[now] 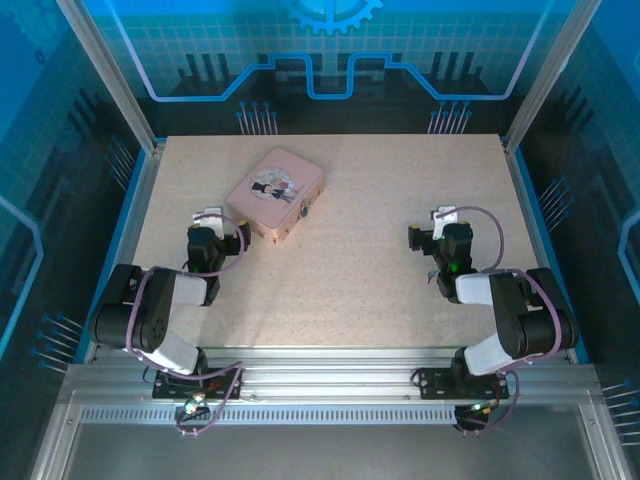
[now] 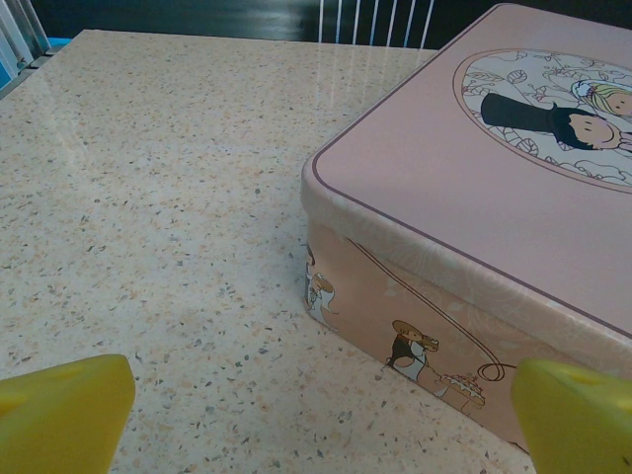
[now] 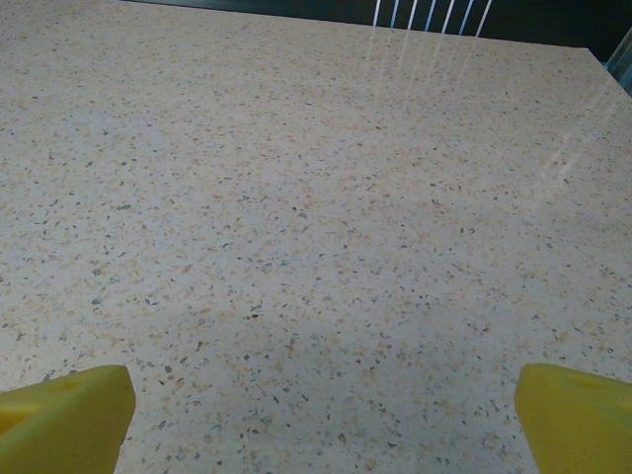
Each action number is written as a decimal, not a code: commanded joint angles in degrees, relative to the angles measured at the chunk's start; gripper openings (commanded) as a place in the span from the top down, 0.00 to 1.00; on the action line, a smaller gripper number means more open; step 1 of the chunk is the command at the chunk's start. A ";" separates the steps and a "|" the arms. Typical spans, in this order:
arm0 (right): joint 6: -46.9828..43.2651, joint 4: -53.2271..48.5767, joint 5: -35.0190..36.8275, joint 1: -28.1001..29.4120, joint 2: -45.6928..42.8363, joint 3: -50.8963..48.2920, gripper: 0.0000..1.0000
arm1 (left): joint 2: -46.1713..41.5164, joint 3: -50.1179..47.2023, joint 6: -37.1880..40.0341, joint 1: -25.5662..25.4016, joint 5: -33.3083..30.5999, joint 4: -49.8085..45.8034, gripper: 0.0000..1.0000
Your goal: Unlock the padlock with the key
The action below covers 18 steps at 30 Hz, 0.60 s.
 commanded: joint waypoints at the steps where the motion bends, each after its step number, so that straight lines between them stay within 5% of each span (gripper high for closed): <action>1: 0.31 0.99 -0.07 -0.51 -0.12 1.02 0.00 | 0.15 1.09 1.41 0.35 1.38 0.58 0.01; 11: 0.43 0.80 -0.20 -0.59 -0.38 1.06 0.00 | 0.11 1.05 1.28 0.52 1.49 0.70 0.01; 18: 0.26 -23.03 -3.63 -0.99 -8.58 12.03 0.00 | -9.79 2.65 -0.43 0.22 -5.00 -10.99 0.01</action>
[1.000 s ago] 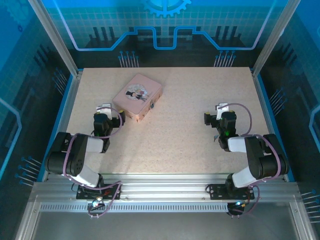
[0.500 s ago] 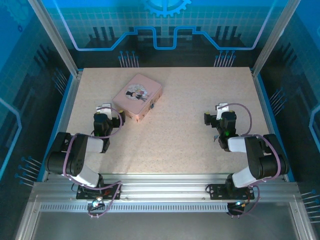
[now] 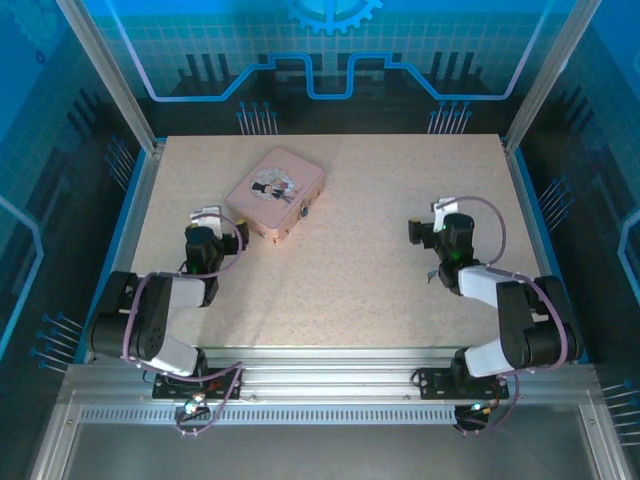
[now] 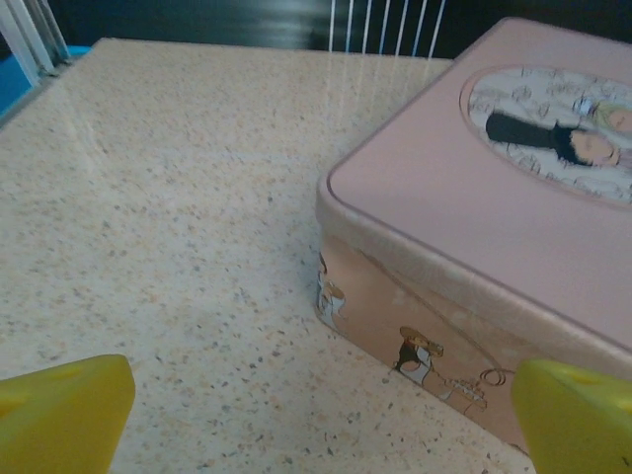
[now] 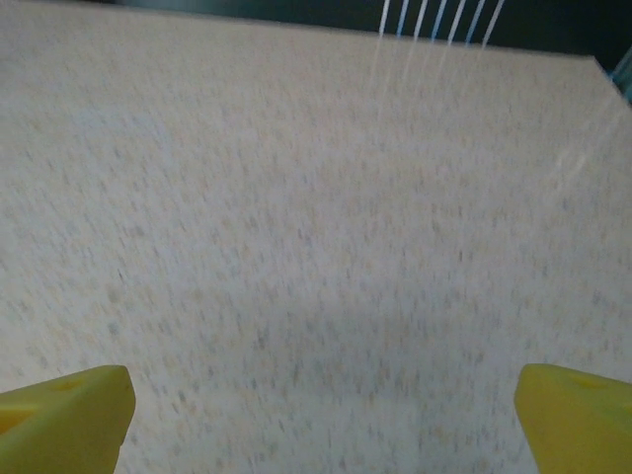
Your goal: Unlock the padlock with the key
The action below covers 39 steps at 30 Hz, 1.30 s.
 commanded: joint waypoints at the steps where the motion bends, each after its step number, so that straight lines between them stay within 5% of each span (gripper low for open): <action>1: 1.27 -10.52 -3.49 -0.82 -4.08 5.73 0.00 | -6.47 4.22 -1.06 0.06 -4.82 -11.05 0.01; 6: 3.51 -18.98 -9.01 2.03 -4.45 14.50 0.00 | -12.56 12.01 -9.80 0.20 -5.82 -28.75 0.01; 9: 7.48 -22.53 -13.47 4.13 -3.85 19.79 0.00 | -16.03 13.90 -24.38 1.39 -2.60 -35.78 0.01; 14: 26.39 -35.45 -26.34 2.19 4.35 35.39 0.00 | -19.13 12.33 -37.96 4.94 11.06 -34.44 0.01; 16: 26.82 -34.74 -36.72 1.77 10.09 40.71 0.00 | -18.70 14.12 -39.59 4.81 13.86 -38.24 0.01; 24: 30.28 -35.60 -43.46 5.67 27.49 56.09 0.00 | -15.80 15.98 -41.20 0.59 17.97 -45.97 0.01; 29: 30.98 -37.51 -43.91 8.83 39.42 66.81 0.10 | -11.96 15.44 -43.44 -1.76 20.64 -43.40 0.01; 39: 31.41 -47.83 -43.86 13.22 63.20 95.82 0.10 | -4.03 17.39 -45.87 -3.28 22.40 -36.38 0.01</action>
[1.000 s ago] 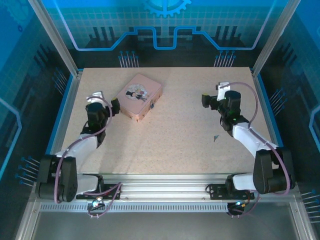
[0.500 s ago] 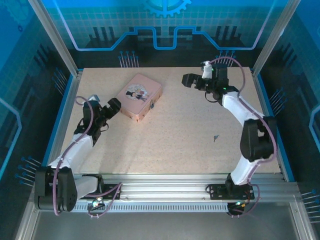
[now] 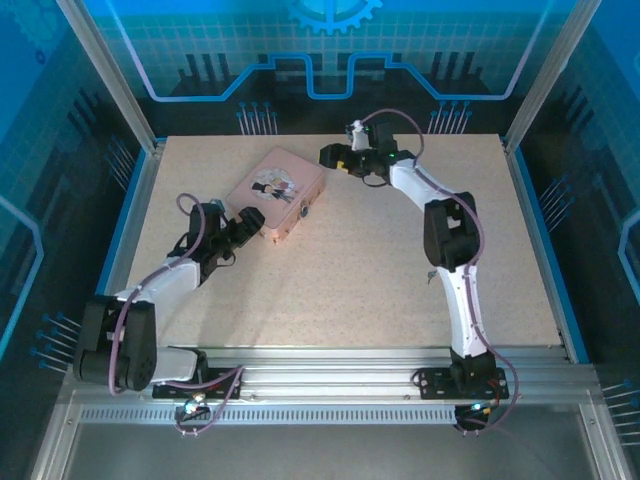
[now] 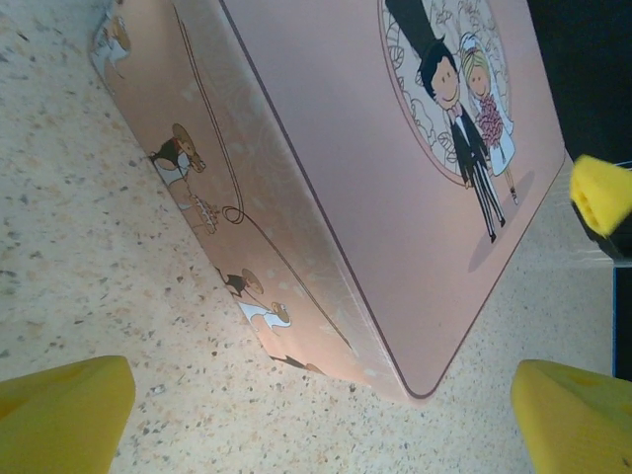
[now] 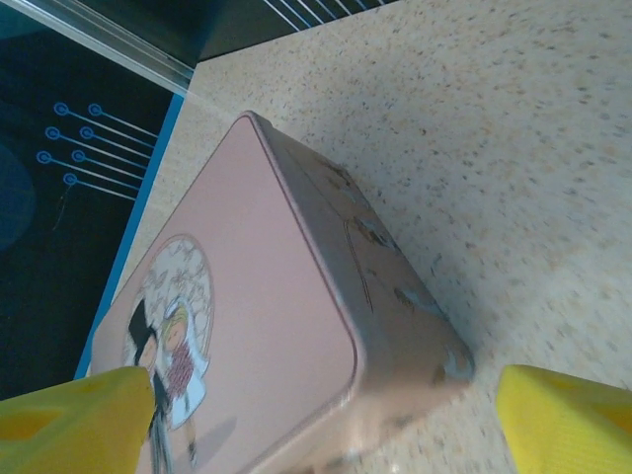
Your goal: Unlock the padlock with the key
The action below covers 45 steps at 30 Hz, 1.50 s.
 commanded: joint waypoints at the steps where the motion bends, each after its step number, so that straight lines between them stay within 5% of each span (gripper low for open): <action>1: 0.60 -6.72 -1.92 1.07 6.74 9.66 0.11 | 2.77 2.02 -1.83 -0.39 2.09 4.15 0.01; 8: -2.35 -13.76 -4.21 2.43 17.19 27.58 0.12 | 8.11 3.43 -2.78 -0.39 2.40 8.67 0.01; 18: -15.22 -21.47 -11.77 3.92 14.81 26.00 0.19 | 13.68 6.01 -2.49 -0.30 3.32 11.17 0.03; 31: -25.95 -14.16 -10.85 7.03 -9.94 -10.70 0.23 | 10.20 4.48 0.80 -0.30 5.82 7.36 0.20; 45: -19.06 4.27 -3.06 5.14 -37.35 -52.69 0.22 | 10.10 6.51 2.28 -7.31 10.73 3.92 0.27</action>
